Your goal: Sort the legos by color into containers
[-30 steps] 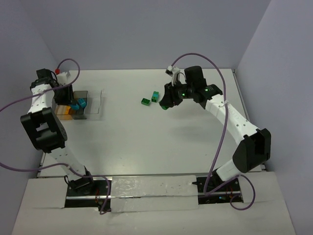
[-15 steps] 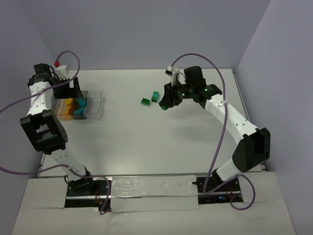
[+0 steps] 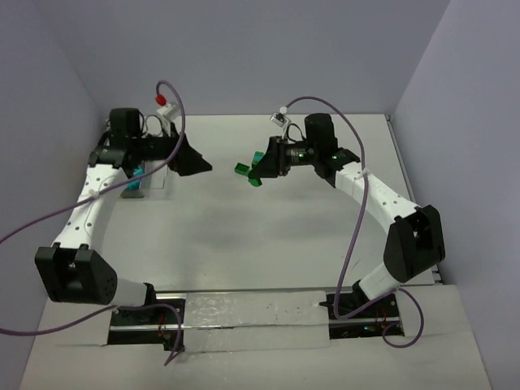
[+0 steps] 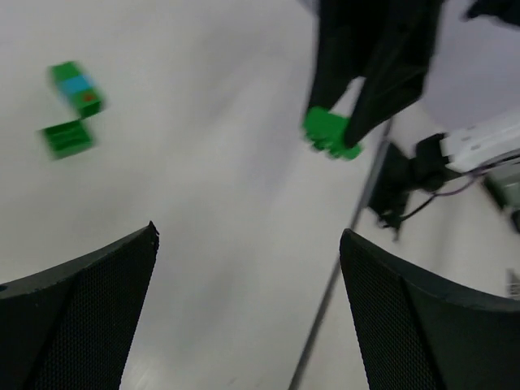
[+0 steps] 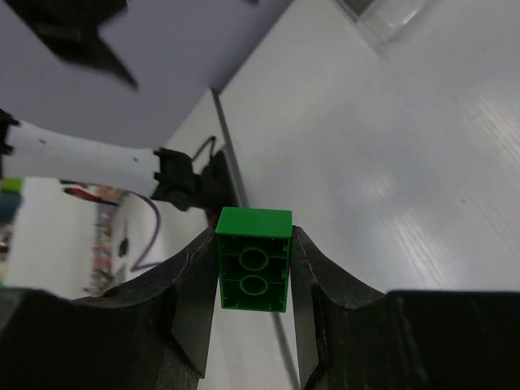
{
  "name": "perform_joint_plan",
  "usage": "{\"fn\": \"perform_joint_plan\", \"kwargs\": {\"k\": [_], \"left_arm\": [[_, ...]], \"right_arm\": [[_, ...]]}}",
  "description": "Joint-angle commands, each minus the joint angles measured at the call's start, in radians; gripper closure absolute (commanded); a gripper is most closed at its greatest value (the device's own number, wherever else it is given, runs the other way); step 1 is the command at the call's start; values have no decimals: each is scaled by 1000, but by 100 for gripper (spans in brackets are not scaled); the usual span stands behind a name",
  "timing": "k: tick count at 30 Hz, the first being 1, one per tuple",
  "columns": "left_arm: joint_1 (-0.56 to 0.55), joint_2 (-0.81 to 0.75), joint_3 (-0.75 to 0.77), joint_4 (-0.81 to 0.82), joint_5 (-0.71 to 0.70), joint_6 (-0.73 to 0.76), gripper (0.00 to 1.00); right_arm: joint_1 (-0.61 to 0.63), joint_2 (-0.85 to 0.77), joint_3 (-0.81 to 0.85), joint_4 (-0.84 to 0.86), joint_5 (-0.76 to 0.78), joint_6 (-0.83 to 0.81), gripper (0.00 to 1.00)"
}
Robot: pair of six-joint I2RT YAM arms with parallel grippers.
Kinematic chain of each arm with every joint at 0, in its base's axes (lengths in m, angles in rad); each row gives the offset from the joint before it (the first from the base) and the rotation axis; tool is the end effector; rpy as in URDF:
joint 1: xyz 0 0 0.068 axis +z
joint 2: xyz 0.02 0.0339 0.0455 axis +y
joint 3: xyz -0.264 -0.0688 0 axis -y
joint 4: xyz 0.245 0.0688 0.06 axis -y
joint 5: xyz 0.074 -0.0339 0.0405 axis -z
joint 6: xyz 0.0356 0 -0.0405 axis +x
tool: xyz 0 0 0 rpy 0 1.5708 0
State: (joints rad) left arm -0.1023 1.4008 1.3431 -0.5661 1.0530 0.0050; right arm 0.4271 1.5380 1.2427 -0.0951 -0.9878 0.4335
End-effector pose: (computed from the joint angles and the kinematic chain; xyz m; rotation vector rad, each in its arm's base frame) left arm 0.2930 -0.0612 0.3659 0.6923 1.9379 -1.1941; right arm 0.3060 0.1719 0.3278 -0.7007 1.9627 1.5071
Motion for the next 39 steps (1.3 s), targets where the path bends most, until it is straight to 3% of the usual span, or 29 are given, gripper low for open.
{"fn": "perform_joint_plan", "kwargs": {"k": [1,5,9,14,19,25,39], "left_arm": [[-63,-45,-144,472,164,-399,1],[-135,-56,-163,574,108,-504,1],[-171,-27,-147,683,92,-641,1],[-188,28,-197,982,118,-915,3],[-211,88,-186,1087,130,-1035,6],[-233,110,-170,1098,134,-1046,8],[-281,123,-153,1107,159,-1057,25]], "right_arm": [[-20,-6,-58,477,-66,392,100],[-56,12,-103,760,-7,676,100],[-54,33,-151,919,35,818,100],[-52,26,-166,929,55,824,100],[-48,25,-170,954,48,841,100],[-38,26,-173,963,37,839,100],[-27,53,-148,904,47,769,100]]}}
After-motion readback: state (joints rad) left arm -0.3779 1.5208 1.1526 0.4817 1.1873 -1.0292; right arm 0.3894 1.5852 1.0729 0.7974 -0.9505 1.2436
